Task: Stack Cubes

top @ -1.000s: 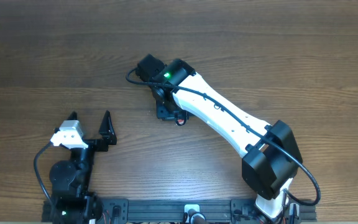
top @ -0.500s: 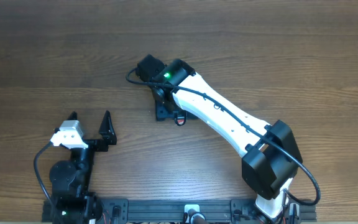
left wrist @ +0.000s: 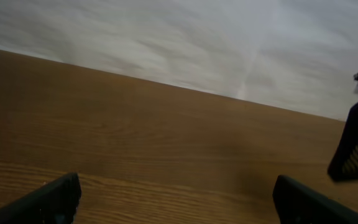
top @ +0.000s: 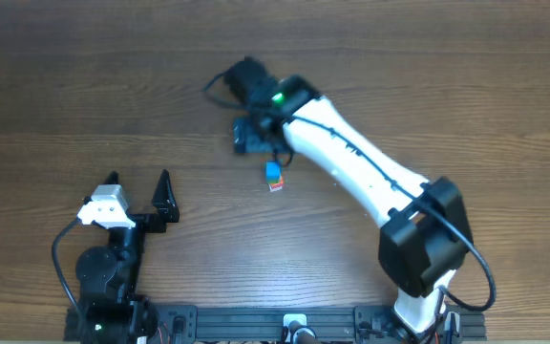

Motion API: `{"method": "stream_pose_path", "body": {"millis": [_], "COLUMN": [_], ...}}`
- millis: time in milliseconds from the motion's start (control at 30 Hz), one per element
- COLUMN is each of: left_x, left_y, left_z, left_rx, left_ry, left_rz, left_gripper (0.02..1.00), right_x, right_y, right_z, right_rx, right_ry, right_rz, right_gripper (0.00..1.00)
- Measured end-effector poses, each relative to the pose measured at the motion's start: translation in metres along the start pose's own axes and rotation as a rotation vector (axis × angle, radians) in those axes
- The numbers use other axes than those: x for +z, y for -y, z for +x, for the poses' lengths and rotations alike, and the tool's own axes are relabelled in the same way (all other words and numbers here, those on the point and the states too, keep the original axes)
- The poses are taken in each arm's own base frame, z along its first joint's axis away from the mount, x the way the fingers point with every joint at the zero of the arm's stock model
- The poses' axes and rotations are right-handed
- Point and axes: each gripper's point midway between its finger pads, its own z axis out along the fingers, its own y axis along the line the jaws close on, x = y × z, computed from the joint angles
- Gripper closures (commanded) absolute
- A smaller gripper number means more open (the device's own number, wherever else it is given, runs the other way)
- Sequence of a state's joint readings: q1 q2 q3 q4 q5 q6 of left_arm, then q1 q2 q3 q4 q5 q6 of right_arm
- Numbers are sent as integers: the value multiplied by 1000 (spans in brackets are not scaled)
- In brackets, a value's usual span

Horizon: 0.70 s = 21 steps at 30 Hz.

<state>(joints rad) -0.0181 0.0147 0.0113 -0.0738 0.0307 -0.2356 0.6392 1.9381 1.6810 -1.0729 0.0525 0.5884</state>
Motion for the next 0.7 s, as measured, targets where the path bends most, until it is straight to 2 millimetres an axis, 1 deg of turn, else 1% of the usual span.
{"method": "stream_pose_path", "body": {"millis": [100, 133, 200, 233, 300, 333, 400, 467, 567, 633, 700], "left_x": [0, 0, 0, 0, 0, 0, 0, 0, 0, 0, 0], "left_y": [0, 0, 0, 0, 0, 0, 0, 0, 0, 0, 0], "left_z": [0, 0, 0, 0, 0, 0, 0, 0, 0, 0, 0], "left_rx": [0, 0, 0, 0, 0, 0, 0, 0, 0, 0, 0], "left_ry": [0, 0, 0, 0, 0, 0, 0, 0, 0, 0, 0], "left_rz": [0, 0, 0, 0, 0, 0, 0, 0, 0, 0, 0], "left_gripper": [20, 18, 18, 18, 18, 18, 18, 18, 18, 18, 18], "right_x": [1, 1, 0, -1, -2, -3, -5, -9, -26, -45, -68], "right_y": [39, 60, 86, 109, 135, 153, 177, 194, 205, 210, 215], "right_z": [-23, -33, -44, -51, -56, -60, -64, -66, -70, -74, -77], "right_rx": [41, 66, 99, 127, 154, 173, 188, 182, 167, 163, 158], "right_ry": [25, 32, 39, 41, 39, 39, 42, 48, 82, 128, 187], "right_rz": [43, 65, 92, 113, 137, 152, 176, 190, 193, 189, 185], "right_gripper": [7, 9, 7, 7, 7, 7, 7, 7, 9, 9, 9]}}
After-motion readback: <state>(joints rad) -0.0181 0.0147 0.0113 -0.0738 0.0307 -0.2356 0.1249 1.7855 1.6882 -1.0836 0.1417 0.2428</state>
